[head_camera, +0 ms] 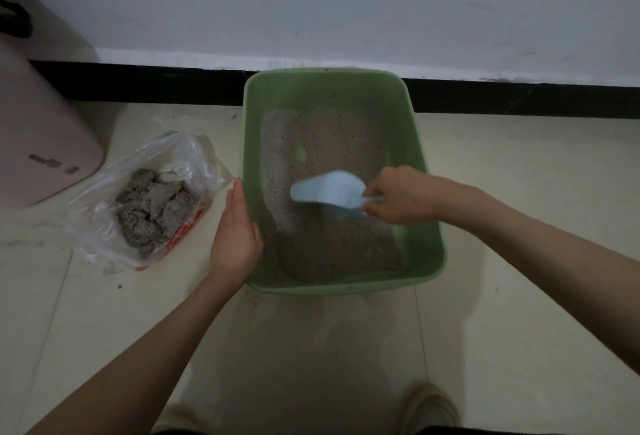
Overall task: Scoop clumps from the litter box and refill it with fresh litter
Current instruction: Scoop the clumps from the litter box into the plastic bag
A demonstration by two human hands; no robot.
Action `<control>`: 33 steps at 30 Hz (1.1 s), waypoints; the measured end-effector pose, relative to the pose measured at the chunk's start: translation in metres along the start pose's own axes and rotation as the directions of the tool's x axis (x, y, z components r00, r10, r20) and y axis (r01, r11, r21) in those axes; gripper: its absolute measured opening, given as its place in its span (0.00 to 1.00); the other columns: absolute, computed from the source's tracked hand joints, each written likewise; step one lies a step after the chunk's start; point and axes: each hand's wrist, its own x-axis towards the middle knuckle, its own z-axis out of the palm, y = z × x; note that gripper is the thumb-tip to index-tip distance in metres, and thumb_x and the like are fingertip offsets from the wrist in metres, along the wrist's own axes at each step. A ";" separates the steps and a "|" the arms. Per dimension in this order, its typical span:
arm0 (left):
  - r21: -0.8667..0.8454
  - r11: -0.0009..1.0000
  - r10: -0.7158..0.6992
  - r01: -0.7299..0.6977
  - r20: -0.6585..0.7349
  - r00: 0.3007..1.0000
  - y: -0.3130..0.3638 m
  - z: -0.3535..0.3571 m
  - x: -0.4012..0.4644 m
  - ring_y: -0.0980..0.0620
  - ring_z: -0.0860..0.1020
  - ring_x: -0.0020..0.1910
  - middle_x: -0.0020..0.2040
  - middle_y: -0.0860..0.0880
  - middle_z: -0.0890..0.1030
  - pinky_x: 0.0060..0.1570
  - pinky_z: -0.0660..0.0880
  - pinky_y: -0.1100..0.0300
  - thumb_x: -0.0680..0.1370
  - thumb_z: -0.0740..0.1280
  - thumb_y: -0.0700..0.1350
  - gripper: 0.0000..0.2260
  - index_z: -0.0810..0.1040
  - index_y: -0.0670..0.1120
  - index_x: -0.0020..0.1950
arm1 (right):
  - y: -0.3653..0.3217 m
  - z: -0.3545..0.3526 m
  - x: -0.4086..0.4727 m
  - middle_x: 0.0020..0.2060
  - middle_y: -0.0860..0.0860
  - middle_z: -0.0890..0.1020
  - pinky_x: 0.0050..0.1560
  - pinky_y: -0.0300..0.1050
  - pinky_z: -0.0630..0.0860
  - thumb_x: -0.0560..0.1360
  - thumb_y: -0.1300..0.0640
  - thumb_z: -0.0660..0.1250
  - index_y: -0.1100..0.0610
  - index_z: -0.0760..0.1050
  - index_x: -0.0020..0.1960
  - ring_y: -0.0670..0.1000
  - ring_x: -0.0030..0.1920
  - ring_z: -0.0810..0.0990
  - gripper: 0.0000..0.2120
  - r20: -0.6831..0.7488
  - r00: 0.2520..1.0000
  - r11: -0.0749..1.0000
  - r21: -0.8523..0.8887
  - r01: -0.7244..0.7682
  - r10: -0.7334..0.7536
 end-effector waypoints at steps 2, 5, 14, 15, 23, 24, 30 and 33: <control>-0.009 1.000 0.007 -0.007 -0.006 1.000 -0.001 0.001 0.001 0.39 0.67 0.68 0.73 0.41 0.62 0.61 0.70 0.41 0.76 0.54 0.35 0.31 0.47 0.52 0.76 | -0.008 -0.006 0.014 0.32 0.51 0.73 0.30 0.38 0.69 0.78 0.60 0.58 0.61 0.75 0.43 0.48 0.29 0.71 0.09 -0.104 0.995 0.999 -0.047 -0.011 0.006; -0.021 1.000 0.002 -0.002 -0.011 1.000 -0.003 0.001 0.003 0.39 0.67 0.68 0.73 0.40 0.61 0.61 0.70 0.41 0.76 0.54 0.35 0.31 0.47 0.51 0.76 | -0.019 -0.003 0.028 0.33 0.52 0.70 0.29 0.40 0.67 0.78 0.61 0.58 0.60 0.68 0.38 0.49 0.30 0.69 0.09 -0.150 0.989 0.985 -0.171 -0.035 0.009; -0.016 0.999 -0.028 0.028 -0.004 1.000 0.002 -0.001 -0.001 0.41 0.64 0.71 0.76 0.42 0.58 0.64 0.68 0.44 0.77 0.55 0.35 0.32 0.44 0.49 0.77 | -0.014 0.001 0.006 0.35 0.47 0.76 0.38 0.41 0.75 0.80 0.56 0.58 0.54 0.78 0.48 0.48 0.33 0.74 0.10 0.216 0.967 0.956 -0.227 0.184 -0.135; -0.014 0.999 -0.033 0.032 -0.003 0.999 0.002 -0.001 -0.001 0.40 0.65 0.70 0.75 0.42 0.58 0.64 0.68 0.43 0.77 0.55 0.35 0.32 0.44 0.50 0.77 | -0.012 -0.007 0.002 0.33 0.46 0.75 0.36 0.40 0.73 0.80 0.55 0.58 0.53 0.78 0.52 0.48 0.31 0.72 0.10 0.239 0.962 0.965 -0.192 0.177 -0.129; -0.039 0.999 0.005 -0.006 -0.003 1.000 -0.005 0.002 0.003 0.40 0.67 0.69 0.73 0.42 0.62 0.61 0.70 0.41 0.76 0.54 0.36 0.31 0.47 0.54 0.75 | 0.003 -0.020 0.025 0.40 0.57 0.80 0.37 0.44 0.73 0.78 0.55 0.59 0.63 0.78 0.55 0.51 0.33 0.74 0.15 -0.105 0.994 0.991 -0.130 -0.012 -0.001; -0.036 0.999 0.012 -0.012 -0.002 1.000 -0.005 0.002 0.003 0.40 0.67 0.68 0.73 0.42 0.62 0.60 0.71 0.41 0.76 0.54 0.37 0.31 0.47 0.55 0.75 | 0.001 -0.016 0.027 0.36 0.54 0.77 0.36 0.43 0.72 0.78 0.55 0.59 0.64 0.76 0.55 0.51 0.32 0.73 0.14 -0.135 0.991 0.989 -0.142 -0.032 0.013; 0.003 1.000 0.002 -0.002 -0.006 1.000 -0.002 0.002 0.001 0.39 0.67 0.68 0.74 0.42 0.60 0.61 0.70 0.41 0.77 0.54 0.36 0.32 0.45 0.52 0.76 | -0.005 -0.016 0.015 0.38 0.52 0.80 0.36 0.42 0.75 0.78 0.54 0.62 0.65 0.76 0.51 0.49 0.32 0.72 0.13 0.160 0.986 0.974 -0.227 -0.004 0.041; -0.019 1.000 0.014 -0.014 -0.008 1.000 -0.003 0.002 0.002 0.39 0.66 0.69 0.74 0.42 0.60 0.61 0.70 0.41 0.77 0.54 0.36 0.31 0.46 0.52 0.76 | 0.004 -0.031 0.003 0.30 0.51 0.73 0.23 0.37 0.62 0.78 0.54 0.62 0.65 0.78 0.49 0.47 0.24 0.63 0.14 0.260 0.965 0.995 -0.104 -0.005 0.032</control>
